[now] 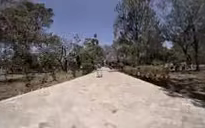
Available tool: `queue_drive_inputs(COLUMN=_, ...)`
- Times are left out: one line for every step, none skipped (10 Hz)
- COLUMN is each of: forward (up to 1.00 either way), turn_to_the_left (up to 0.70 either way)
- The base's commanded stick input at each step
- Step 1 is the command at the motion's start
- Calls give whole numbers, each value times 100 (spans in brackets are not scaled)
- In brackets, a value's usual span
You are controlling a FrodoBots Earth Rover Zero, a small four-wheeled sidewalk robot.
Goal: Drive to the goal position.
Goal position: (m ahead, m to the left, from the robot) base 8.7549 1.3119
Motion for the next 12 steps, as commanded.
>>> queue_drive_inputs(forward=100, turn_to_the_left=0)
queue_drive_inputs(forward=100, turn_to_the_left=0)
queue_drive_inputs(forward=100, turn_to_the_left=0)
queue_drive_inputs(forward=100, turn_to_the_left=0)
queue_drive_inputs(forward=100, turn_to_the_left=0)
queue_drive_inputs(forward=100, turn_to_the_left=0)
queue_drive_inputs(forward=100, turn_to_the_left=0)
queue_drive_inputs(forward=100, turn_to_the_left=0)
queue_drive_inputs(forward=100, turn_to_the_left=0)
queue_drive_inputs(forward=100, turn_to_the_left=0)
queue_drive_inputs(forward=100, turn_to_the_left=0)
queue_drive_inputs(forward=100, turn_to_the_left=0)
